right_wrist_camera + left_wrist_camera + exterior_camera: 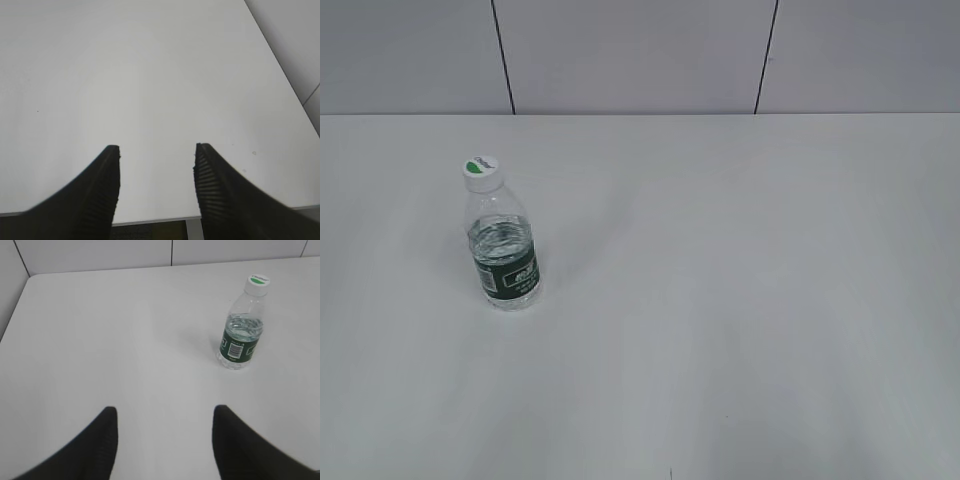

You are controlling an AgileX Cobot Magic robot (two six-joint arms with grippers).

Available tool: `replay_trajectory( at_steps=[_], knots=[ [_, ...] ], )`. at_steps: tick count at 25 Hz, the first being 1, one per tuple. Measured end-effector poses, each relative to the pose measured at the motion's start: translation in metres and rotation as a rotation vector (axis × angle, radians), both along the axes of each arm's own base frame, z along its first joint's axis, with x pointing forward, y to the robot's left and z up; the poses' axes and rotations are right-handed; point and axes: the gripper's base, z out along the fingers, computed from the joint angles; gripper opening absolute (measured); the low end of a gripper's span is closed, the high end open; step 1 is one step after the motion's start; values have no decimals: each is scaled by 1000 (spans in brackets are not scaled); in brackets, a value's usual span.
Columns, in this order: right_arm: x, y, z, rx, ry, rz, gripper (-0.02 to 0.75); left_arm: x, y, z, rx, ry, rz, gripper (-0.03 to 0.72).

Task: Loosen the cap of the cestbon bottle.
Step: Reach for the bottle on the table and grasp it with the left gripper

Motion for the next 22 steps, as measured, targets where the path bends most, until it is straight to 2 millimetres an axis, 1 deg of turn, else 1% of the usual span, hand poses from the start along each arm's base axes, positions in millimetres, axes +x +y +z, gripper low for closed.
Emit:
replay_trajectory(
  at_steps=[22],
  knots=[
    [0, 0, 0, 0, 0, 0, 373, 0, 0, 0, 0, 0, 0, 383]
  ],
)
